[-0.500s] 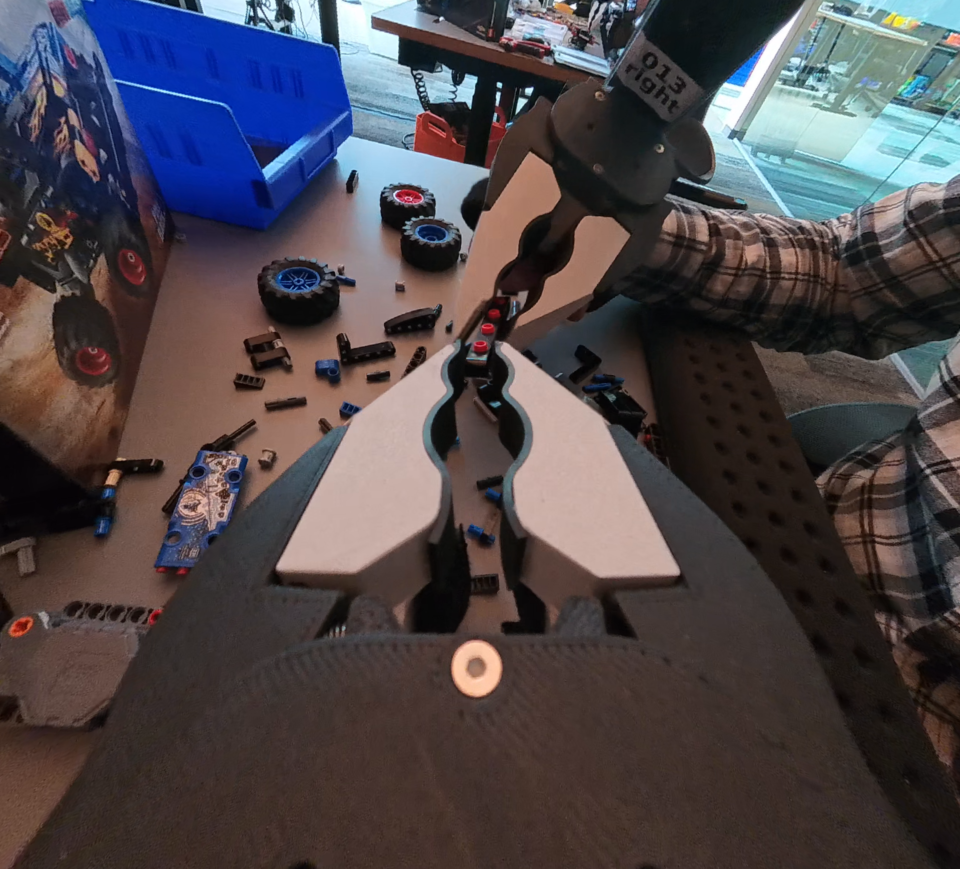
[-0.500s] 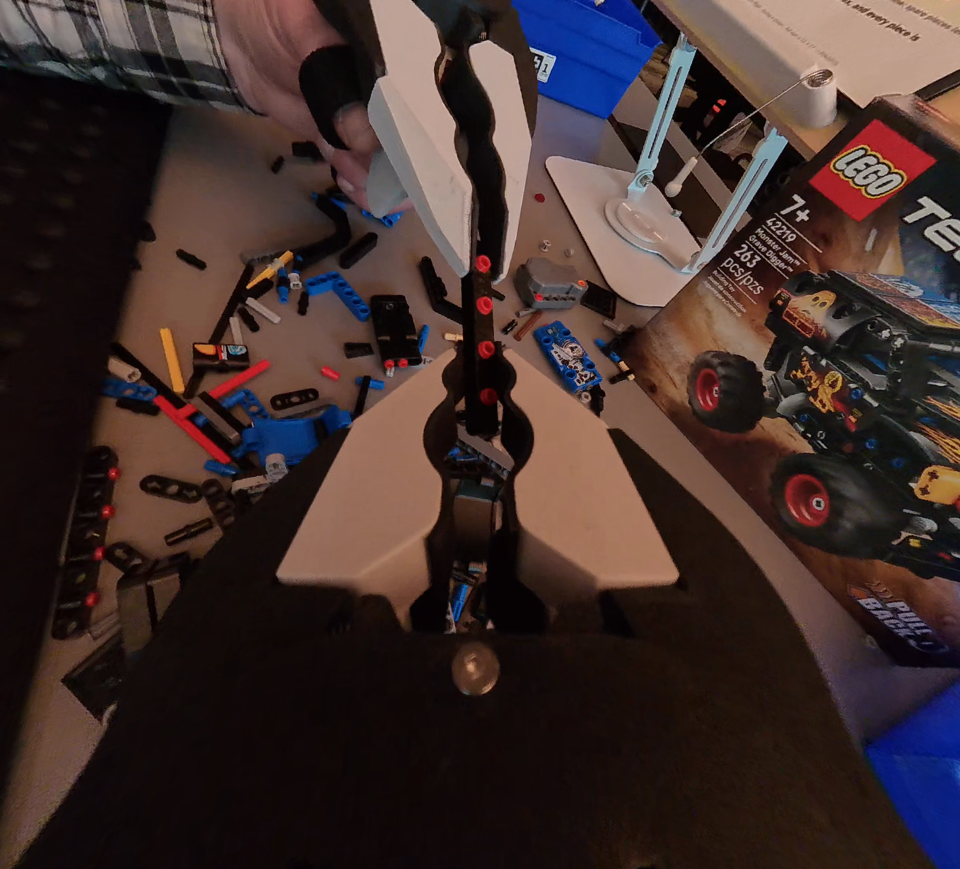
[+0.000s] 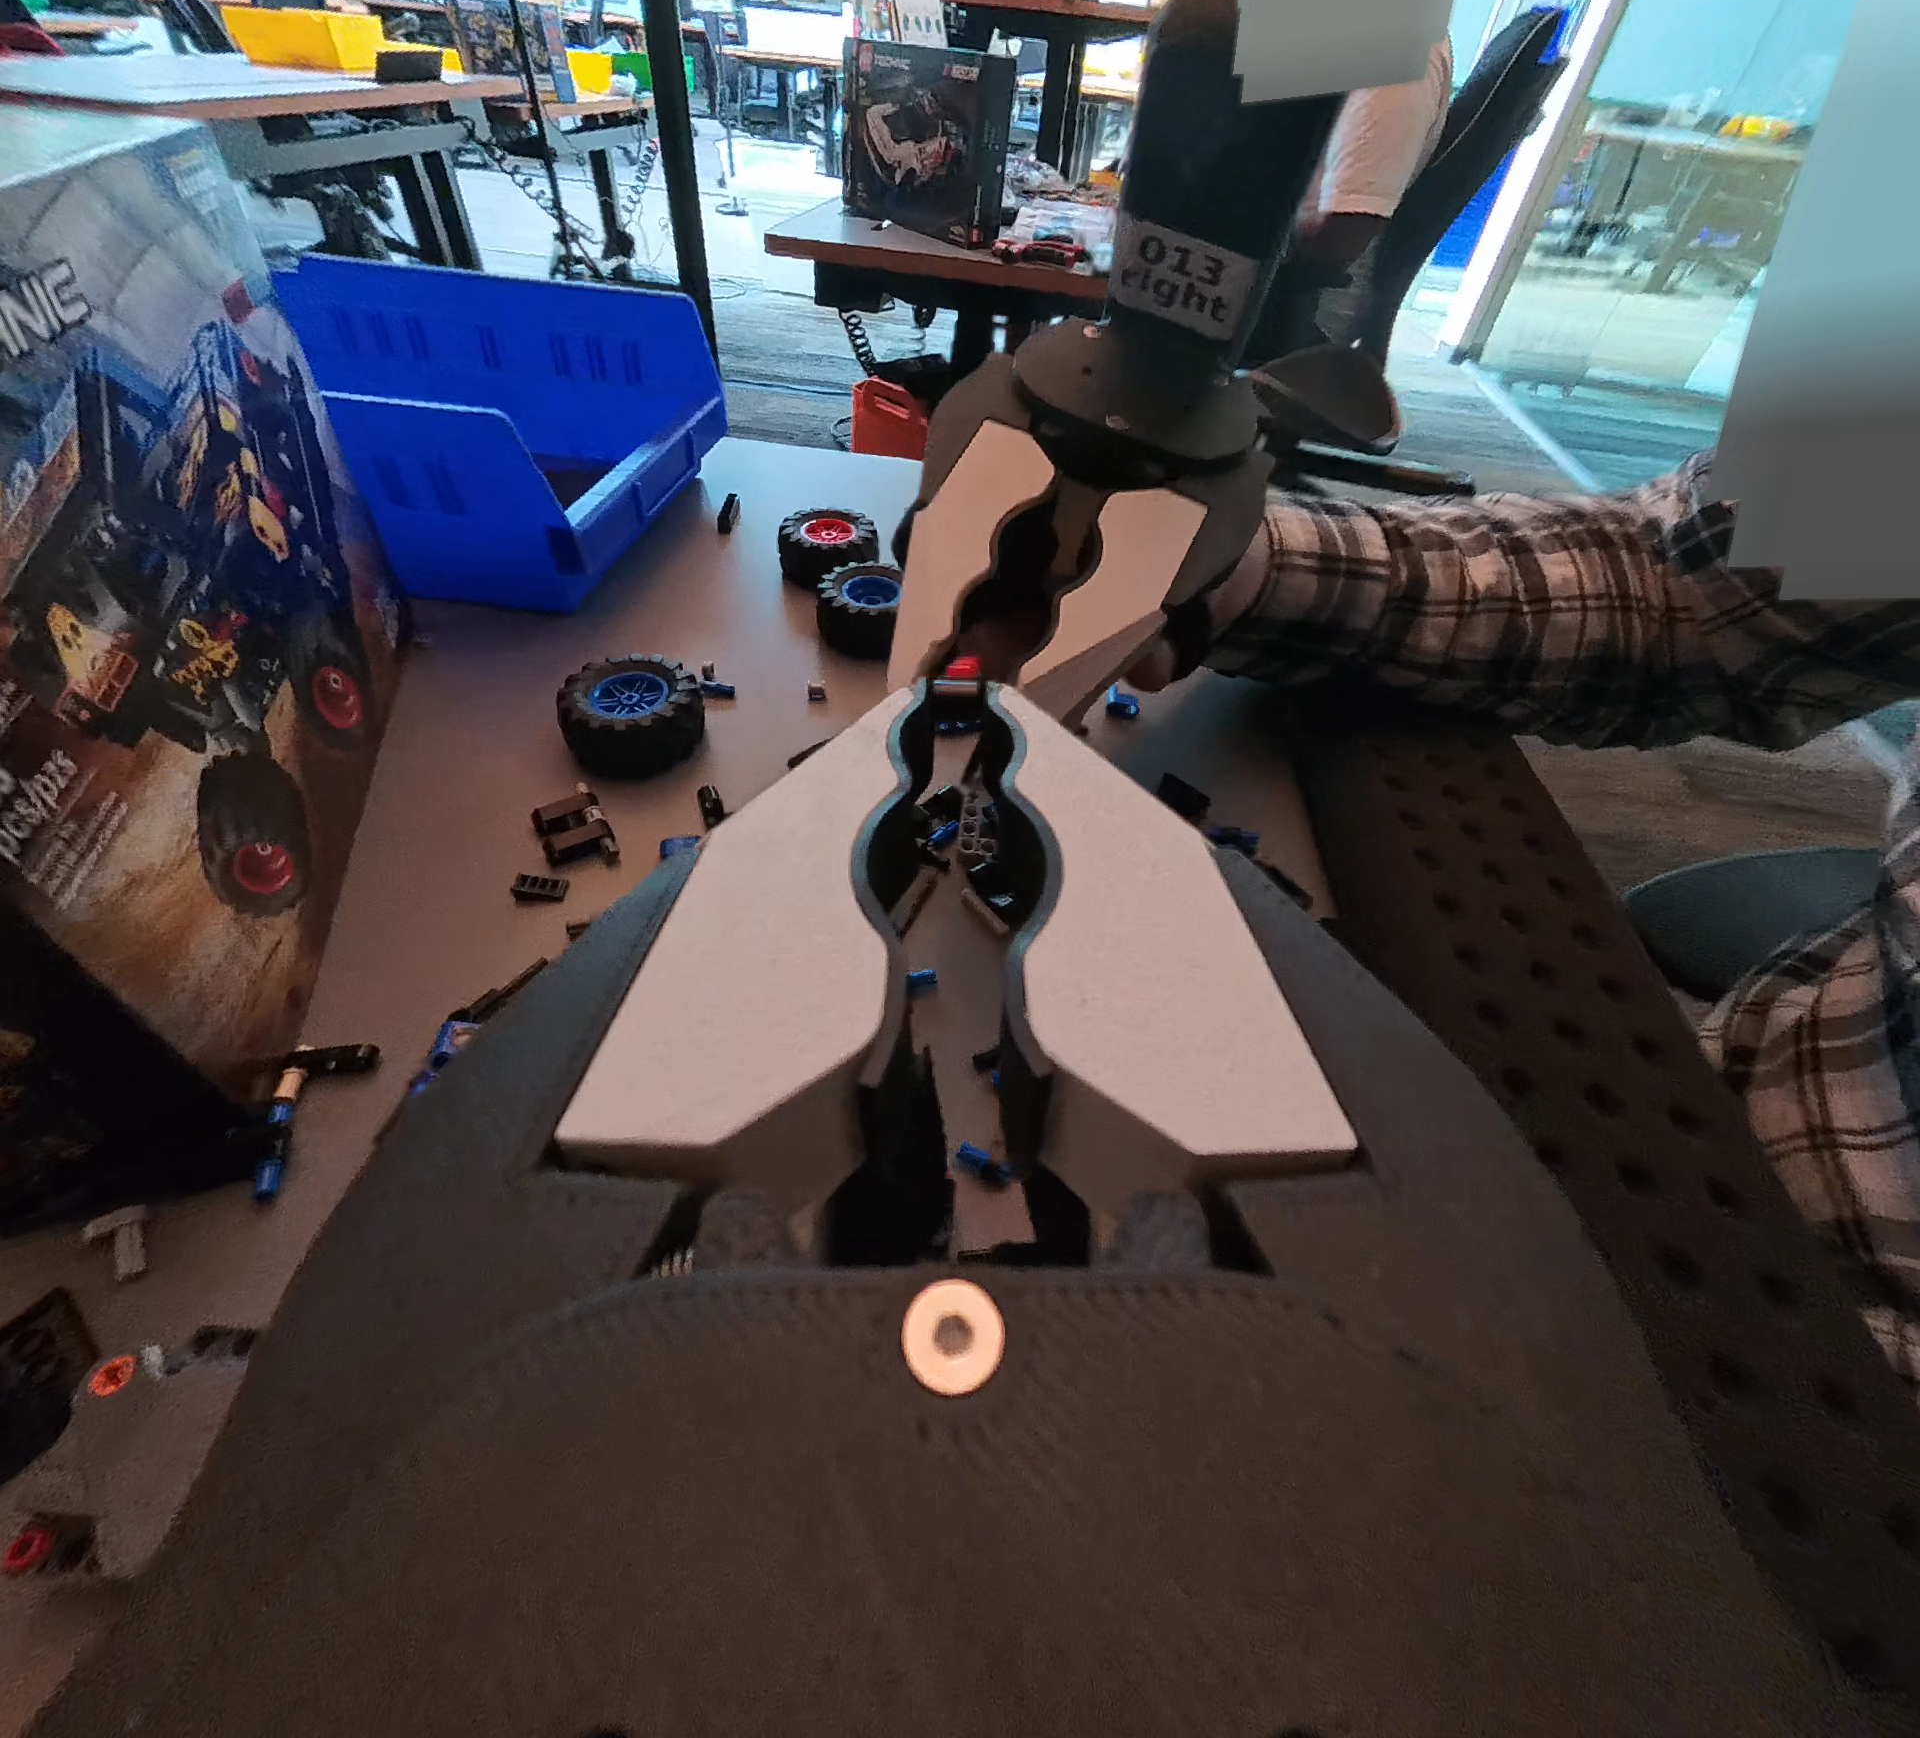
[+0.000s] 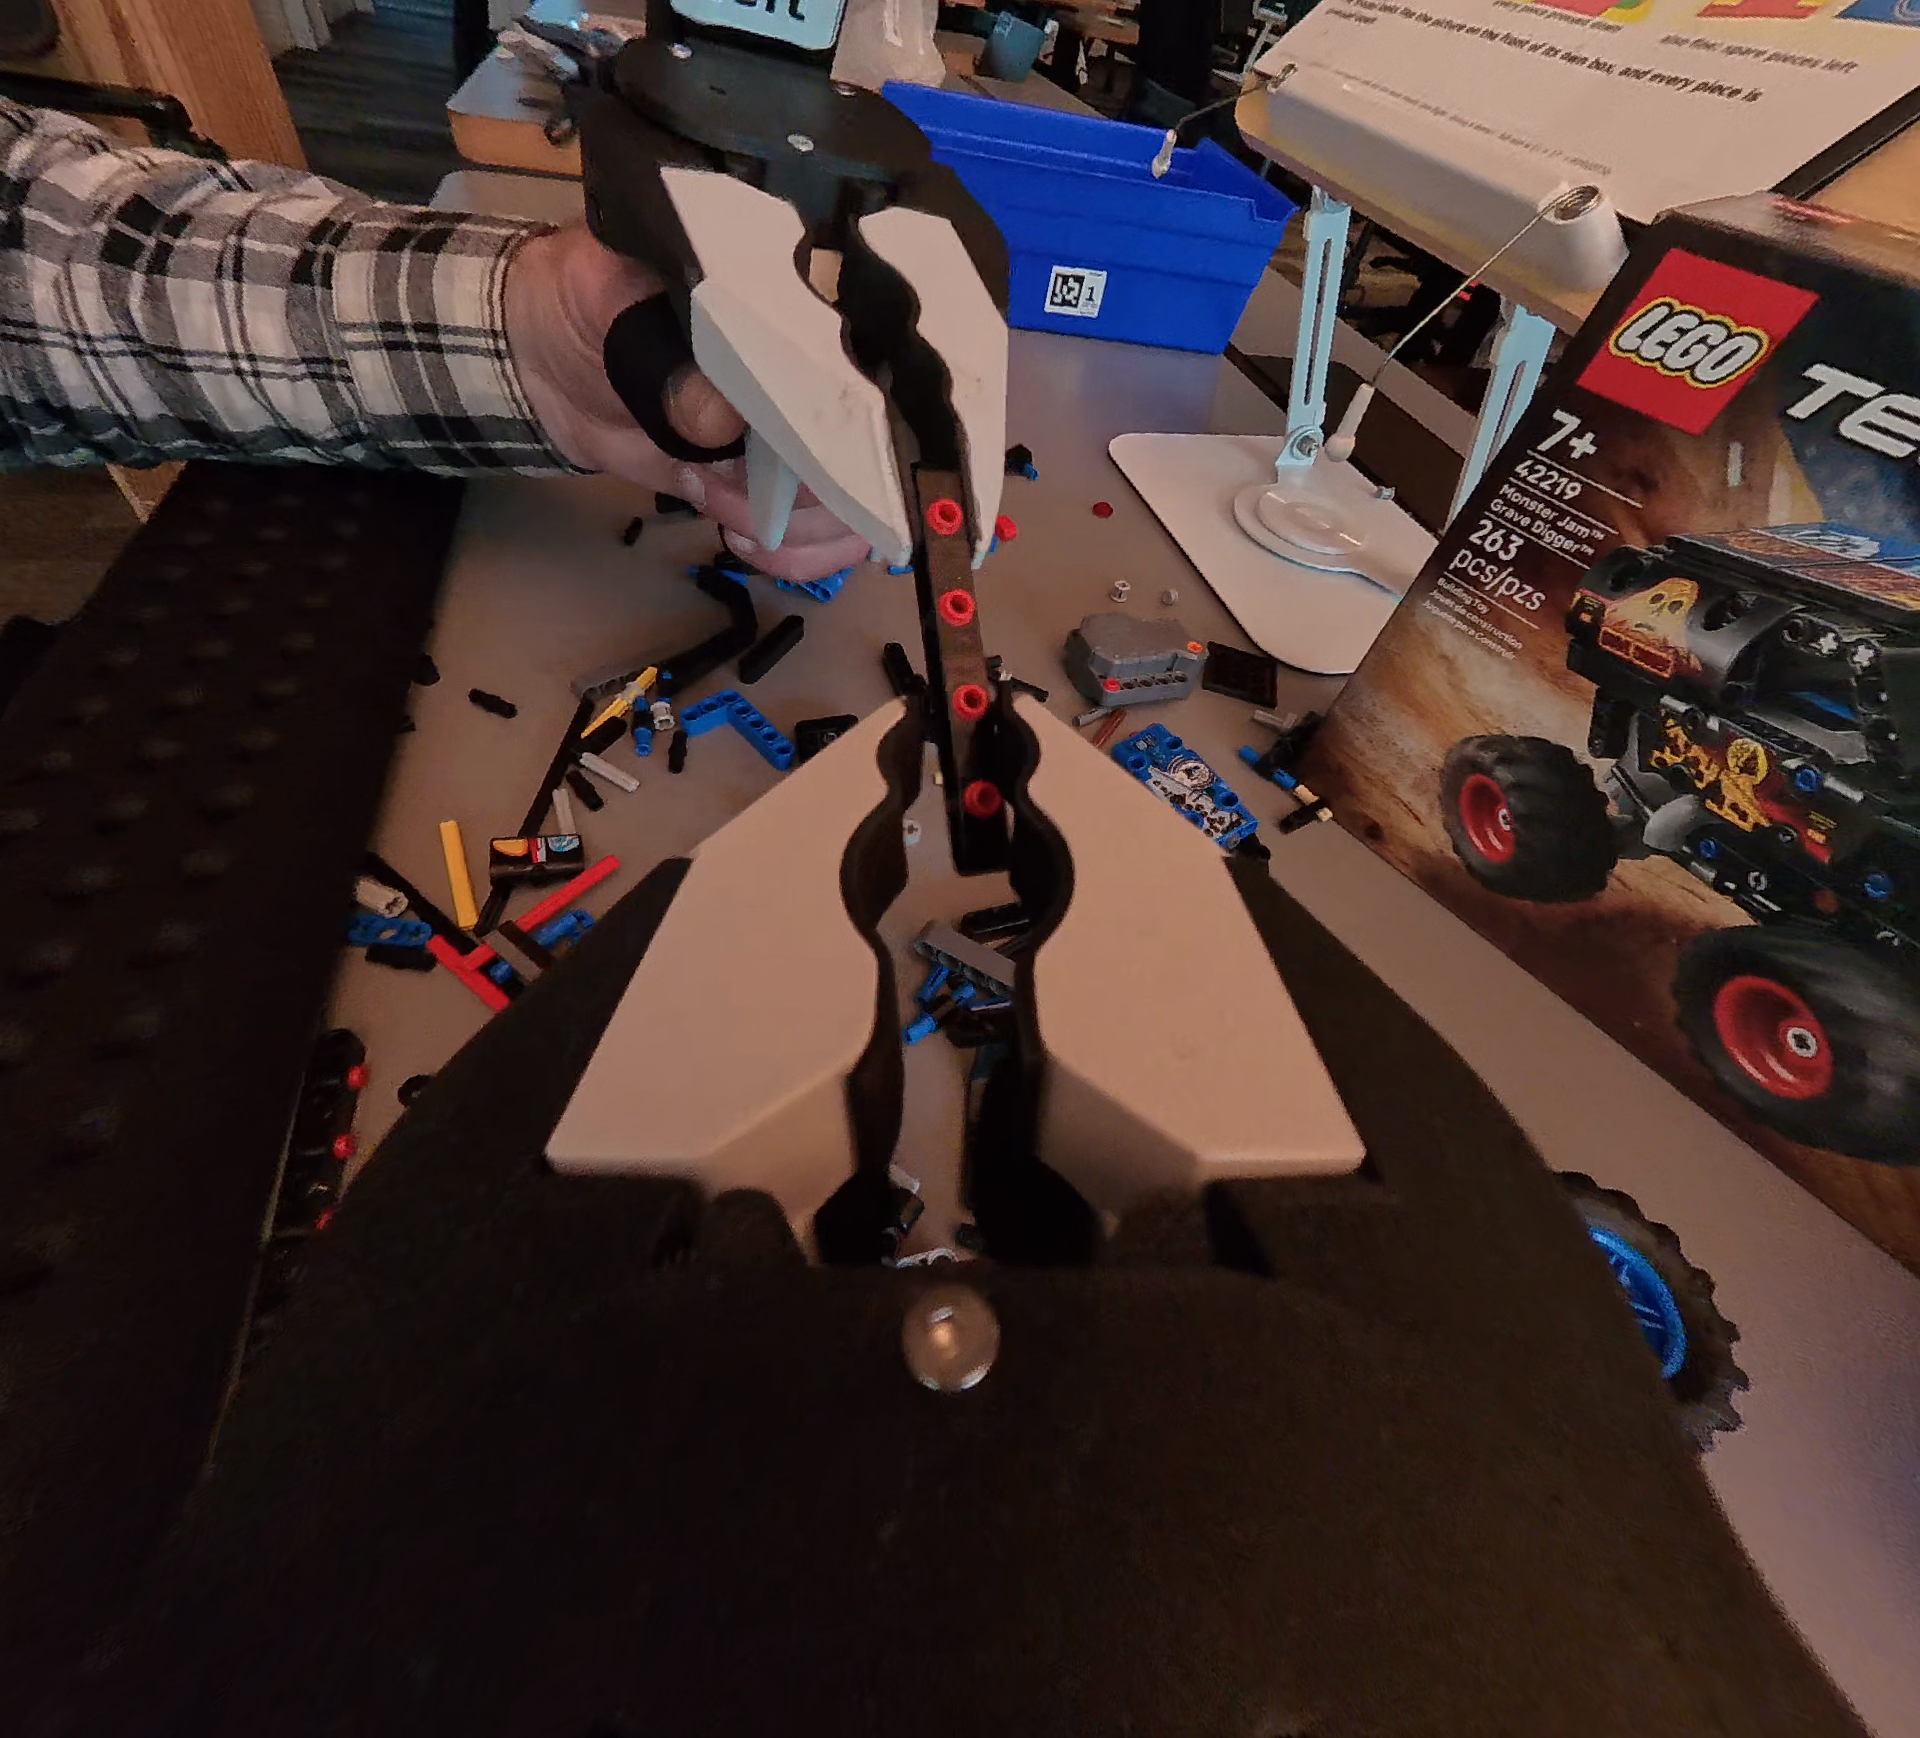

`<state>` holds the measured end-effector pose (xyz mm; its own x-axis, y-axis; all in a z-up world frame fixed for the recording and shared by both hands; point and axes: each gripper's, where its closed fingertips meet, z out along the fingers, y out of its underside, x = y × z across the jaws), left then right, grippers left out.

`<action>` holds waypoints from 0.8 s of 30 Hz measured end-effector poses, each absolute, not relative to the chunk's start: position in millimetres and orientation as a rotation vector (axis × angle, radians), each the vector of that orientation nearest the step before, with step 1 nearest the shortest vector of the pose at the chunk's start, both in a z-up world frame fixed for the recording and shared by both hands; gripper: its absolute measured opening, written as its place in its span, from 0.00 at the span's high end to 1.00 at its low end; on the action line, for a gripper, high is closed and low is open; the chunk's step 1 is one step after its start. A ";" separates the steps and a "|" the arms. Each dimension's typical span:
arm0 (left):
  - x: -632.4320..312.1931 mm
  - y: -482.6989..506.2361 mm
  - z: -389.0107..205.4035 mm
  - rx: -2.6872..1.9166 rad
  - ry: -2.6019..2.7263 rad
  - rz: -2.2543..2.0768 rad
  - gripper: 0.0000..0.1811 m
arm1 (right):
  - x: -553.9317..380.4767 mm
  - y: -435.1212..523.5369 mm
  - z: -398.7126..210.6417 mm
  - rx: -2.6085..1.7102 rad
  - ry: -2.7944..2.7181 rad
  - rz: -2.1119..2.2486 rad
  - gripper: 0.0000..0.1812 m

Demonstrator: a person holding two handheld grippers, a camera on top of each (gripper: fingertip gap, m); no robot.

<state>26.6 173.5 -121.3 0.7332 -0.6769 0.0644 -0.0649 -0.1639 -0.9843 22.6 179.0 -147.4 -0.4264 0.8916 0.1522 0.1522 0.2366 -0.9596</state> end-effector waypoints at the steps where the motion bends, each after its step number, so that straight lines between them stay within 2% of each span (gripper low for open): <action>1: 26.5 174.0 -120.8 -1.667 0.620 -0.549 0.97 | 24.0 180.1 -145.3 -0.973 -1.757 1.266 0.91; 3: 25.3 175.2 -121.7 -1.669 0.675 -0.405 0.98 | 27.4 184.7 -141.4 -0.993 -1.749 1.297 0.89; 8: 18.5 179.2 -130.4 -1.672 0.818 -0.029 0.97 | 34.8 186.3 -124.4 -0.925 -1.696 1.307 0.95; 18: 28.2 185.0 -144.8 -1.656 1.005 0.340 0.97 | 26.6 177.4 -136.8 -0.956 -1.745 1.226 0.96; 24: 29.0 185.1 -144.1 -1.642 1.021 0.406 0.97 | 26.9 177.2 -137.3 -0.954 -1.749 1.211 0.98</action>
<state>29.0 185.1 -144.1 0.5690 -0.4099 -0.7129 -0.7874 -0.0213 -0.6161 26.9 177.2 -137.3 -0.4064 0.8949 0.1843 0.1425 0.2613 -0.9547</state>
